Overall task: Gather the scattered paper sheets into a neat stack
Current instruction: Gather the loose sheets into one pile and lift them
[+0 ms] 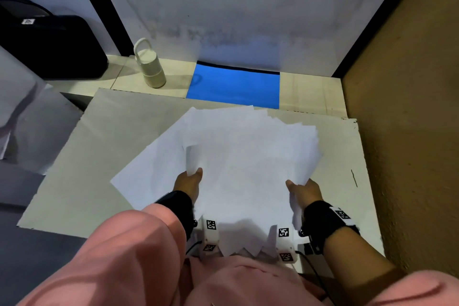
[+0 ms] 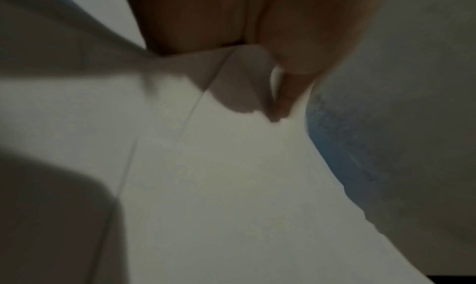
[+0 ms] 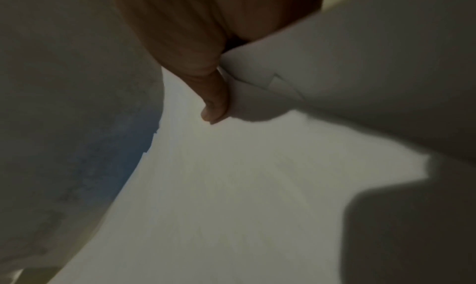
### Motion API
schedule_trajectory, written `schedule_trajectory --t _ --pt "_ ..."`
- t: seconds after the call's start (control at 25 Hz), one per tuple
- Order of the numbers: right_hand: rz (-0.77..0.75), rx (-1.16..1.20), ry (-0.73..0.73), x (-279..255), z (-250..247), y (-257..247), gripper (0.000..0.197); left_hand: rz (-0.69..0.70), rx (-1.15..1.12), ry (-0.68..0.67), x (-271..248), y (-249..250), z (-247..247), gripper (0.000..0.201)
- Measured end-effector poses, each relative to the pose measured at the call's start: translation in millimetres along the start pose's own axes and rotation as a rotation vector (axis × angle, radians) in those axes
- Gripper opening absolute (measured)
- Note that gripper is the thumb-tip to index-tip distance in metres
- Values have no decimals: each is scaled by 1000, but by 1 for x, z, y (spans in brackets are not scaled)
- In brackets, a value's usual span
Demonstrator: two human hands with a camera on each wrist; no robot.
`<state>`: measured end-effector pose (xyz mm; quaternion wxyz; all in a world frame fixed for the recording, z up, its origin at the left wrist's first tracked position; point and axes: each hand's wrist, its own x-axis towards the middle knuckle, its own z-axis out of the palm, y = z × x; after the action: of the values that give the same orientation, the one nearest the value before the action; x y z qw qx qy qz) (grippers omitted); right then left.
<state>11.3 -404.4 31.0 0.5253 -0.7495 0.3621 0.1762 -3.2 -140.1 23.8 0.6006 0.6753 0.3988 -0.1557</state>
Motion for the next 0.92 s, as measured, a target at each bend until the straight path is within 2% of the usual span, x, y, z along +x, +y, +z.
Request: schedule_trajectory --t 0.08,0.2,0.4,0.56,0.68,0.76,0.84,0.92 --pt "29 -28 5 8 -6 2 37 -1 71 82 4 -1 2 48" --pt "58 -26 33 15 -12 -1 36 17 72 76 9 -1 2 47" --pt "71 38 93 5 7 4 59 35 110 87 10 -7 7 46" --pt "-30 198 150 -6 25 14 51 5 95 80 6 -7 10 45" --pt "-133 67 268 -1 18 8 47 4 131 76 7 -10 7 46" --pt "-186 48 313 0 12 4 53 -2 125 63 6 -12 6 46" --pt "-208 137 283 -4 10 1 59 2 113 28 4 -13 5 48" --pt "-183 120 260 -7 13 0 40 13 122 -4 1 -12 4 50"
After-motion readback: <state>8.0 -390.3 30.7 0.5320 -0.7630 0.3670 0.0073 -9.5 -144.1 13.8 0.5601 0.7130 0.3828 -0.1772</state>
